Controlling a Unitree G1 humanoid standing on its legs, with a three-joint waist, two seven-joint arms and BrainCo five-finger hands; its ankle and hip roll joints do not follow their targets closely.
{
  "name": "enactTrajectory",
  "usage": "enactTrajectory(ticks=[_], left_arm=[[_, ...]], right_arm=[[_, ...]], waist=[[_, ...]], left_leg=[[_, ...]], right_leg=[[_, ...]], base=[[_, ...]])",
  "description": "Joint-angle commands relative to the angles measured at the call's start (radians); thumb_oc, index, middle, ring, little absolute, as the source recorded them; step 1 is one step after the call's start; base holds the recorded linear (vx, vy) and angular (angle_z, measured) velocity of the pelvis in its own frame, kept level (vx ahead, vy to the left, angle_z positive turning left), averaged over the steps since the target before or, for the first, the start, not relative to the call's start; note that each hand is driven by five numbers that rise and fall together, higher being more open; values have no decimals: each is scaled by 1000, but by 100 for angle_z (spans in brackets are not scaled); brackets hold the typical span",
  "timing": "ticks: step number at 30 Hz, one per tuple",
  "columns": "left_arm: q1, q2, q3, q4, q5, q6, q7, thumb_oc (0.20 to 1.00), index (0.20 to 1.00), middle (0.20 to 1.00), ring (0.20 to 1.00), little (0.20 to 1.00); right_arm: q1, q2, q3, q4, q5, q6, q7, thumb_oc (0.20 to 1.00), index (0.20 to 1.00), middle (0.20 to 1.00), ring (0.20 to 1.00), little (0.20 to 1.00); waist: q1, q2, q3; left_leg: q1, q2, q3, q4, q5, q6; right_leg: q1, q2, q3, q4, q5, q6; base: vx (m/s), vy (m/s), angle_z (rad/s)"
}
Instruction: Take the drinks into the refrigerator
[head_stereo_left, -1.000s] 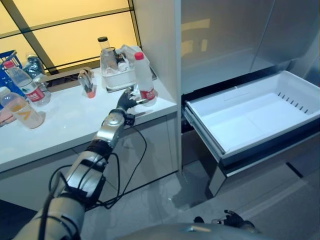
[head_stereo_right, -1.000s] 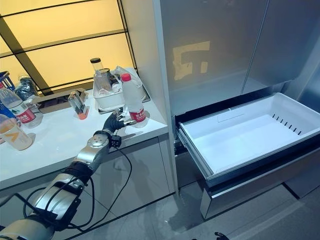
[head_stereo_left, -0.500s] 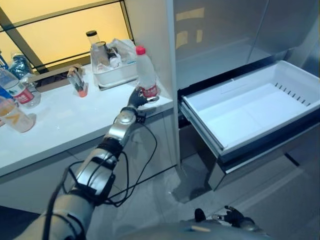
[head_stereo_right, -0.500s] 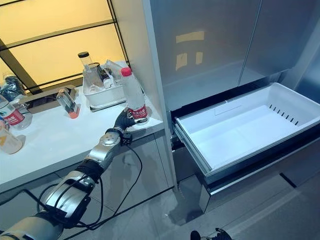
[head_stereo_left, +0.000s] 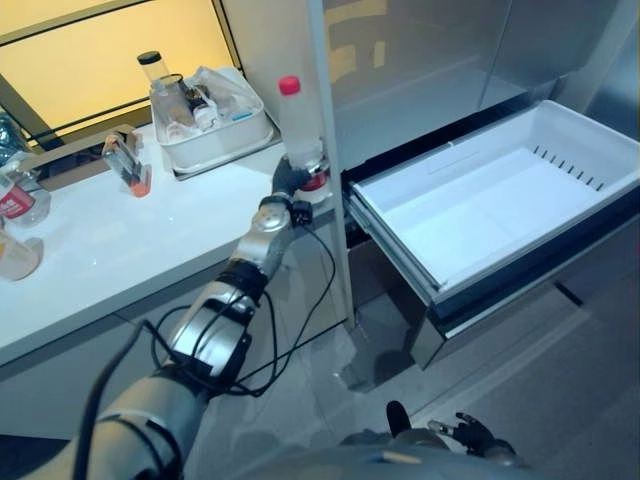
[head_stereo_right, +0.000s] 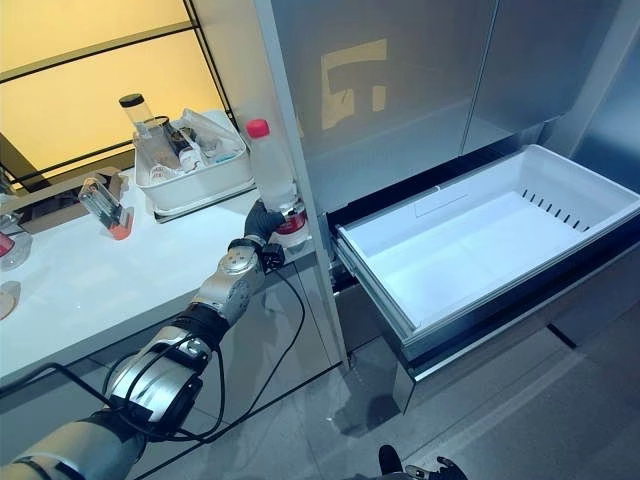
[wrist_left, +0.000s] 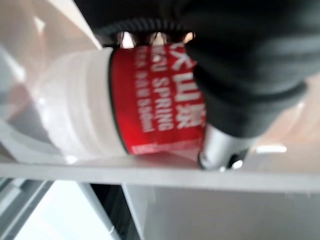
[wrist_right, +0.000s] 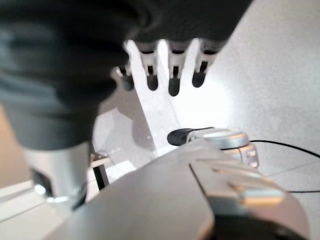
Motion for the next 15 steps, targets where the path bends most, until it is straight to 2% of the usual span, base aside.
enactTrajectory(ticks=[1,6,10,12,14,15], left_arm=[[-137,-95,-21,18,-2,-65,-52,200,200,200,200,200],[-91,-118,-41,-38,12,-77,-62,200,200,200,200,200],[-22,-98,-49,-121,39,-86,-68,200,200,200,200,200],[47,-69,-44,-196,54,-93,-72,200,200,200,200,200],[144,-19,-35,-306,63,-102,-90,200,200,200,200,200],[148,-18,-36,-310,63,-101,-90,200,200,200,200,200]], right_arm=[[-8,-11,12,38,10,-14,-13,1000,1000,1000,1000,1000],[-1,-5,3,42,9,-19,-19,1000,1000,1000,1000,1000],[-3,3,-22,38,33,-27,-26,1000,1000,1000,1000,1000],[-5,9,-64,20,85,-42,-35,1000,1000,1000,1000,1000],[-1,13,-163,-19,217,-75,-48,1000,1000,1000,1000,1000],[2,13,-162,-20,218,-75,-48,1000,1000,1000,1000,1000]], waist=[[-55,-28,4],[-51,-31,13],[-39,-36,17],[-31,-39,18],[-24,-41,24],[-24,-41,23]], left_leg=[[-40,-40,4,1,-7,39],[-45,-39,-5,1,-6,40],[-46,-39,-12,1,-4,40],[-48,-40,-16,1,-4,41],[-49,-41,-19,1,-3,42],[-48,-41,-19,1,-4,42]], right_leg=[[57,-10,-15,17,-54,37],[60,-14,-22,16,-54,35],[64,-16,-29,14,-55,35],[65,-16,-33,14,-56,34],[63,-17,-36,15,-58,33],[64,-17,-36,16,-58,33]], base=[[0,0,0],[0,0,0],[0,0,0],[0,0,0],[0,0,0],[-25,6,-5]])
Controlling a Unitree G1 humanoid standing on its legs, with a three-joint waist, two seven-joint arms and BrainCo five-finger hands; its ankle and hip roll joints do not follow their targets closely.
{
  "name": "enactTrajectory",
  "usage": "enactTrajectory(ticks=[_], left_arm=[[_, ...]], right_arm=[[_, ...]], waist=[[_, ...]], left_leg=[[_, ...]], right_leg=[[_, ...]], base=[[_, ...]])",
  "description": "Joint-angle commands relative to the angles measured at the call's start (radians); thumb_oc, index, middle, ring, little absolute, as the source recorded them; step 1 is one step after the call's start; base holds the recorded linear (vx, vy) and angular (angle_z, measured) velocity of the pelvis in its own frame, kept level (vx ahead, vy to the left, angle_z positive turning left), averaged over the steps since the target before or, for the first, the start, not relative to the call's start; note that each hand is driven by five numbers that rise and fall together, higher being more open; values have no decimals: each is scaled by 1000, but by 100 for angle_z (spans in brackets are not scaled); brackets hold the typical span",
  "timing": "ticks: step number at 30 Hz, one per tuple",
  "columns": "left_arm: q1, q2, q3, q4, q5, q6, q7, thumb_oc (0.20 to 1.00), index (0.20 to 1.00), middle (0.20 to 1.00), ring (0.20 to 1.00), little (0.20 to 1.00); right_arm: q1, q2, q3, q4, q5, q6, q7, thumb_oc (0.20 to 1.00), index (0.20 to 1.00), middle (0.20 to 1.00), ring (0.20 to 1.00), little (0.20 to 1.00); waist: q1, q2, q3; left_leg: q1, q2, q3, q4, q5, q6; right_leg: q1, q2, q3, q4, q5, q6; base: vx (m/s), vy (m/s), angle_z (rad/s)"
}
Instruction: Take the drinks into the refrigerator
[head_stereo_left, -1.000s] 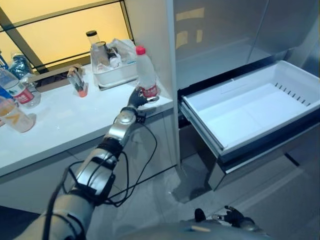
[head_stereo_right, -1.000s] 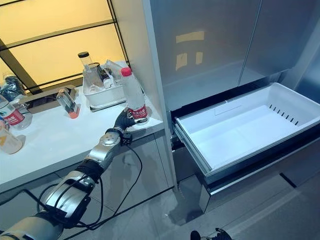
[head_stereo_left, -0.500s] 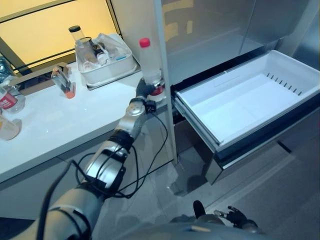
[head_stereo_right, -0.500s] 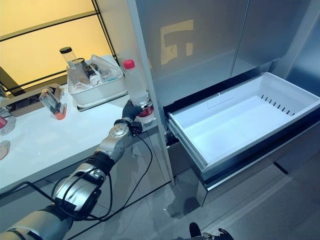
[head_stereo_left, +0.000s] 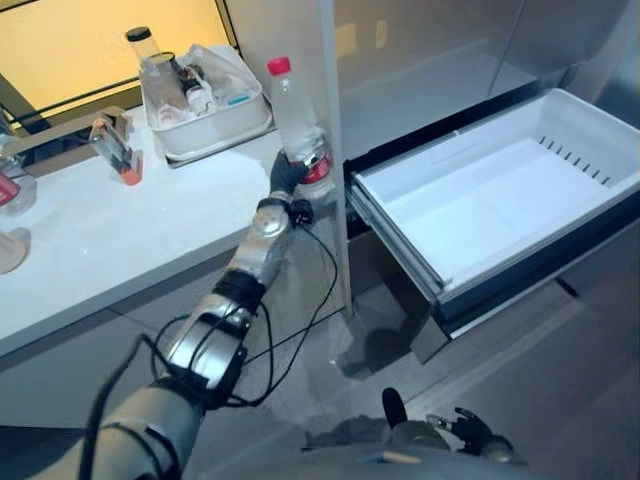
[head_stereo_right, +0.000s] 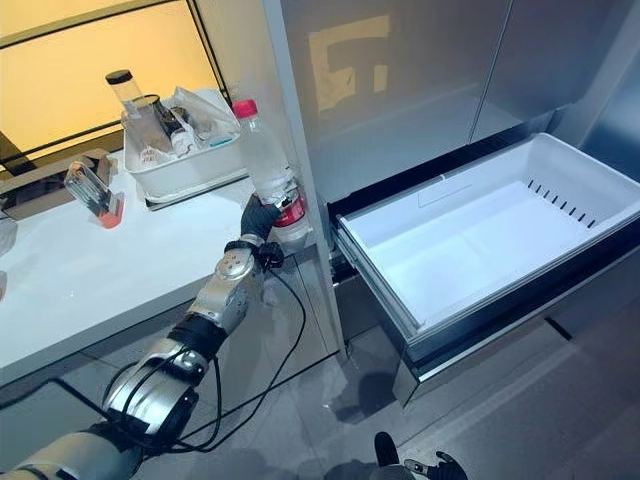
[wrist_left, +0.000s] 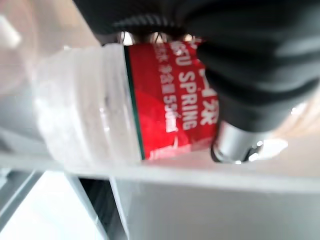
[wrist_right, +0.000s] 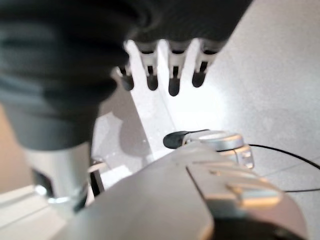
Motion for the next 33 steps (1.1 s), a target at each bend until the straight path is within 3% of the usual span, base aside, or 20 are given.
enactTrajectory(ticks=[1,5,6,12,28,29,33], left_arm=[[72,1,-18,-120,60,-43,-88,200,200,200,200,200],[258,50,39,-250,53,-58,-126,200,200,200,200,200],[346,61,71,-312,49,-68,-143,200,200,200,200,200],[523,64,136,-440,32,-73,-190,200,200,200,200,200],[731,48,212,-533,23,-57,-247,200,200,200,200,200],[732,47,209,-531,24,-57,-245,200,200,200,200,200],[733,56,202,-535,42,-55,-245,200,200,200,200,200]], right_arm=[[21,0,-101,-50,193,-98,-42,1000,1000,1000,1000,1000],[72,-7,-213,-228,267,-153,-71,1000,1000,1000,1000,1000],[77,-23,-297,-320,321,-194,-100,1000,1000,1000,1000,1000],[74,-58,-417,-620,278,-265,-176,1000,1000,1000,1000,1000],[12,-63,-513,-1323,46,-331,-239,1000,1000,1000,1000,1000],[-12,-74,-495,-1436,12,-336,-218,1000,1000,1000,1000,1000],[-34,-119,-428,-1572,-1,-307,-146,1000,1000,1000,1000,1000]], waist=[[-23,-34,-18],[-13,-37,-13],[-8,-37,-9],[10,-47,-8],[54,-67,-49],[57,-70,-52],[62,-79,-58]], left_leg=[[-40,-41,-18,1,-4,42],[-42,-43,-21,2,-5,46],[-42,-45,-22,3,-9,49],[-49,-50,-30,5,-4,56],[-24,-50,-46,6,-16,63],[-22,-51,-47,6,-17,63],[-20,-52,-46,8,-16,62]], right_leg=[[71,-16,-36,13,-62,30],[66,-16,-38,17,-64,32],[66,-18,-39,19,-66,34],[52,-24,-44,32,-58,32],[84,-25,-58,32,-71,28],[86,-25,-58,35,-72,27],[86,-22,-57,38,-73,25]], base=[[-17,6,-4],[-27,17,-6],[0,0,0],[-39,13,1],[0,0,0],[0,0,0],[0,0,0]])
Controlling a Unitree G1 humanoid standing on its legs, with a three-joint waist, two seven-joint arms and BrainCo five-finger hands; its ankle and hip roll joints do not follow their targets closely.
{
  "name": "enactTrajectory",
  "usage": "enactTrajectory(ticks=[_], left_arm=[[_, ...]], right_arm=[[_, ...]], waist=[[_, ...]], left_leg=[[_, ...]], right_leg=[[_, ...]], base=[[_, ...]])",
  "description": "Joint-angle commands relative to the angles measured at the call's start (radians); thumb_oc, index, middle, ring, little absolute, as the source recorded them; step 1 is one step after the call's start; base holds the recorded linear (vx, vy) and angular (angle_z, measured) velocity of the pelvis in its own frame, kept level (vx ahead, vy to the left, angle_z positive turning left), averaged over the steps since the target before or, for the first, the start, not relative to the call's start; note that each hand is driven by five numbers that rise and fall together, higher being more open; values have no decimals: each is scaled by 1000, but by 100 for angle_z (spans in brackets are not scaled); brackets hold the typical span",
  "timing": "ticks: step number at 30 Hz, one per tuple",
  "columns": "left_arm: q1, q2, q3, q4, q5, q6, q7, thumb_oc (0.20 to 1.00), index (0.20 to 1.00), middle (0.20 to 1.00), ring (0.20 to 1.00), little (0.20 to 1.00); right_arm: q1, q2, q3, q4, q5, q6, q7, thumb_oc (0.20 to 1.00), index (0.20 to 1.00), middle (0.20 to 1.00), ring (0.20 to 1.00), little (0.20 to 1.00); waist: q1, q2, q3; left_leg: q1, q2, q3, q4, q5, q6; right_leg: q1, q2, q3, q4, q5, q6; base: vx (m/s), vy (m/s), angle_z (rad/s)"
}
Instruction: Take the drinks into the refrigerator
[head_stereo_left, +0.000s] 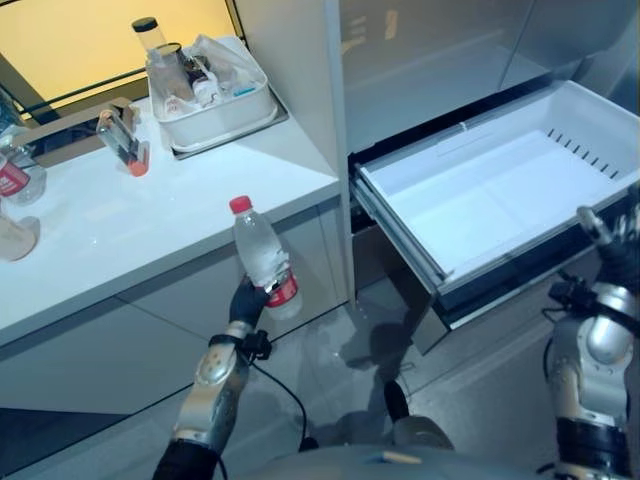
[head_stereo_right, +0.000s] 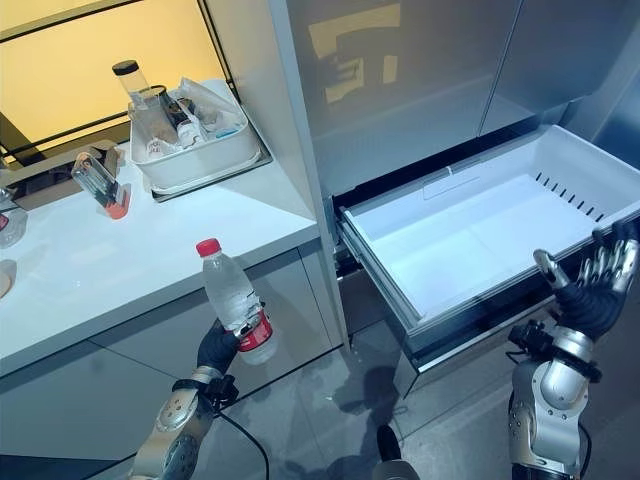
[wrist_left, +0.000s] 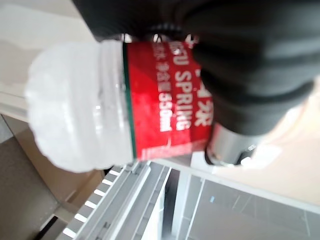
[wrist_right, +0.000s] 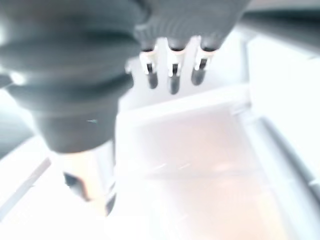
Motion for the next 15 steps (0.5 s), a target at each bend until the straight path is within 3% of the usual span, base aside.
enactTrajectory(ticks=[1,2,3,6,10,11,14,15], left_arm=[[-52,71,46,-119,21,-87,-35,200,200,200,200,200],[-52,70,47,-119,21,-87,-35,200,200,200,200,200],[-58,82,32,-119,40,-83,-54,200,200,200,200,200],[-73,81,1,-97,41,-80,-62,200,200,200,200,200],[-80,83,-14,-89,39,-77,-61,200,200,200,200,200],[-94,99,-40,-86,57,-75,-67,200,200,200,200,200],[-108,110,-74,-80,72,-73,-73,200,200,200,200,200],[-126,121,-110,-85,69,-70,-81,200,200,200,200,200]], right_arm=[[-33,-108,61,-87,-30,4,141,1000,1000,1000,1000,1000],[-35,-110,61,-85,-28,3,143,1000,1000,1000,1000,1000],[-56,-200,119,-110,-31,46,226,1000,1000,1000,1000,1000],[-109,-265,193,-123,2,69,270,1000,1000,1000,1000,1000],[-153,-287,251,-117,15,79,292,1000,1000,1000,1000,1000],[-255,-337,352,-86,19,113,340,1000,1000,1000,1000,1000],[-351,-364,455,7,18,149,356,1000,1000,1000,1000,1000],[-446,-384,563,125,25,187,378,1000,1000,1000,1000,1000]], waist=[[18,-83,-95],[17,-82,-95],[27,-92,-100],[38,-101,-107],[45,-105,-109],[60,-111,-115],[73,-116,-123],[88,-121,-129]], left_leg=[[-52,-52,-41,9,-16,58],[-51,-52,-41,8,-16,58],[-51,-52,-41,10,-14,57],[-50,-52,-43,11,-12,56],[-50,-52,-46,12,-11,56],[-48,-52,-51,15,-10,55],[-46,-52,-53,15,-10,54],[-44,-50,-55,15,-10,51]], right_leg=[[58,-26,-65,38,-80,30],[58,-26,-65,38,-80,30],[59,-25,-66,40,-79,29],[63,-25,-70,40,-81,29],[65,-26,-74,43,-82,28],[70,-26,-78,47,-85,26],[75,-27,-83,45,-86,25],[80,-27,-86,44,-85,24]], base=[[0,0,0],[0,0,0],[0,0,0],[0,0,0],[0,0,0],[-4,-14,4],[0,-3,1],[1,-12,6]])
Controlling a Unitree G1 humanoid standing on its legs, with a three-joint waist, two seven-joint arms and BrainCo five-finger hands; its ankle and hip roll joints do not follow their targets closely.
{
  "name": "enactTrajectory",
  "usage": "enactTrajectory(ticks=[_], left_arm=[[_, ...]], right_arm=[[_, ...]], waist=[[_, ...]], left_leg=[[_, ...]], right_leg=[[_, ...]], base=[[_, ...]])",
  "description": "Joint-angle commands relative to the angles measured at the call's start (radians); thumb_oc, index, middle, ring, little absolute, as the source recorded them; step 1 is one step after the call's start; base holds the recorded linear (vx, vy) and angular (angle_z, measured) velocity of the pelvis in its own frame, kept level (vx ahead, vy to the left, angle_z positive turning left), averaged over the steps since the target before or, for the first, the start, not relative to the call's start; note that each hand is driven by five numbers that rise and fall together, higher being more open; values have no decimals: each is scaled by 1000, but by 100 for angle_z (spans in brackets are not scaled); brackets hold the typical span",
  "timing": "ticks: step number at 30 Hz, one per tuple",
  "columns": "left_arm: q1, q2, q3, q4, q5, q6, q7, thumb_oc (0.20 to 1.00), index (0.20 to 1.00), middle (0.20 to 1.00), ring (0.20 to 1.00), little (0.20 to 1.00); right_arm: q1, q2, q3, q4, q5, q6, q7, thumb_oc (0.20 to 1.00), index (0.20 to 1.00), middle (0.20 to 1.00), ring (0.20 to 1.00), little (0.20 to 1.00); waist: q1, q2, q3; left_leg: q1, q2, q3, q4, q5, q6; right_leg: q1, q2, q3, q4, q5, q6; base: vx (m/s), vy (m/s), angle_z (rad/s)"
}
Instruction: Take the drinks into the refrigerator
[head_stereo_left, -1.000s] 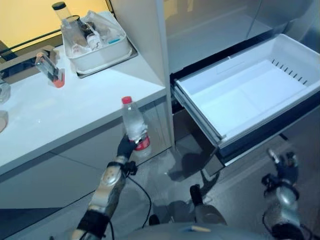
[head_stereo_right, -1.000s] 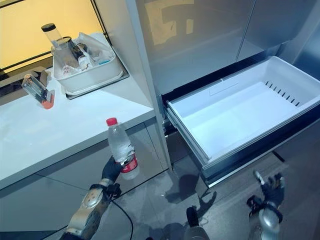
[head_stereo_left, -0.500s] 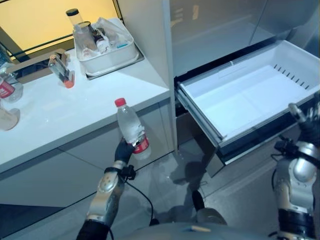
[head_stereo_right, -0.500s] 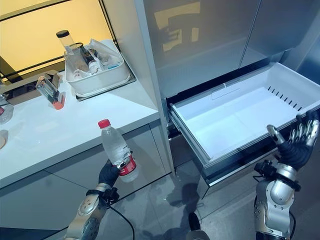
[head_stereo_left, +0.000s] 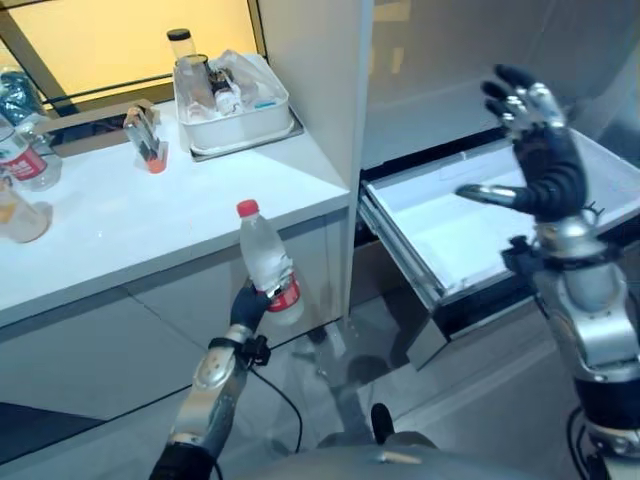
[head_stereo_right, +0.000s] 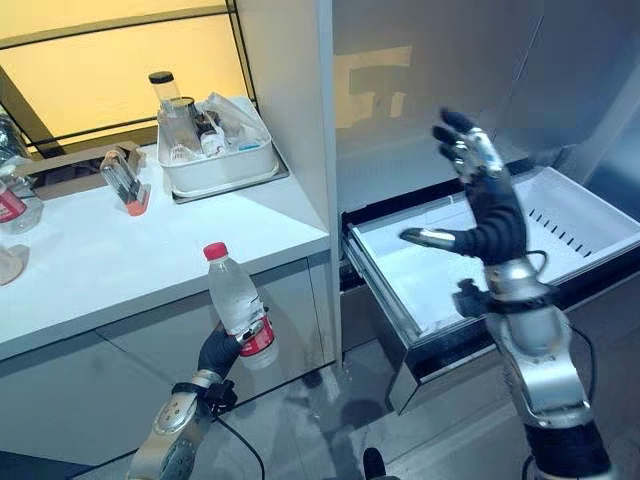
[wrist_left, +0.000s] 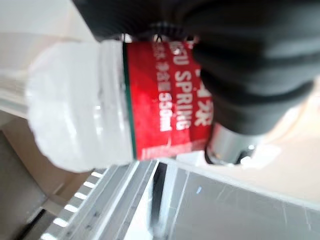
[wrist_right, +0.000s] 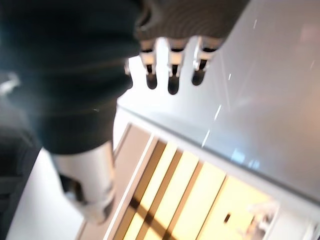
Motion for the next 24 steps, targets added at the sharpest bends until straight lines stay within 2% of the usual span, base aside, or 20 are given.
enactTrajectory(ticks=[1,4,6,9,10,17,24], left_arm=[[-123,46,-57,-87,18,-79,-42,200,200,200,200,200],[-163,51,-111,-81,10,-76,-42,200,200,200,200,200],[-194,45,-145,-66,9,-76,-36,200,200,200,200,200],[-224,36,-168,-48,14,-77,-28,200,200,200,200,200],[-256,30,-189,-29,30,-77,-18,200,200,200,200,200],[-324,39,-169,-30,91,-98,36,200,200,200,200,200],[-353,43,-140,-27,148,-118,99,200,200,200,200,200]], right_arm=[[-152,-6,117,207,37,60,22,1000,1000,1000,1000,1000],[-303,22,269,434,36,102,32,1000,1000,1000,1000,1000],[-395,72,348,589,35,120,38,1000,1000,1000,1000,1000],[-460,123,395,705,43,133,39,1000,1000,1000,1000,1000],[-499,177,422,786,39,141,45,1000,1000,1000,1000,1000],[-530,247,420,811,28,141,33,1000,1000,1000,1000,1000],[-527,270,406,790,79,136,23,1000,1000,1000,1000,1000]], waist=[[39,-57,-61],[52,-60,-63],[60,-62,-61],[64,-62,-58],[69,-59,-58],[79,-55,-53],[86,-55,-56]], left_leg=[[-62,-52,-52,16,-11,48],[-53,-49,-56,13,-19,45],[-52,-49,-59,14,-19,45],[-53,-49,-61,13,-18,44],[-55,-47,-65,12,-16,42],[-69,-49,-84,9,-8,39],[-78,-50,-98,7,-4,36]], right_leg=[[58,-27,-81,45,-83,21],[69,-25,-87,40,-88,21],[72,-24,-88,40,-87,20],[72,-24,-91,40,-87,18],[73,-24,-95,39,-87,17],[73,-25,-113,34,-87,18],[78,-31,-130,29,-87,17]], base=[[-1,-14,6],[15,2,6],[-14,1,9],[-4,5,4],[11,10,5],[1,1,1],[10,1,9]])
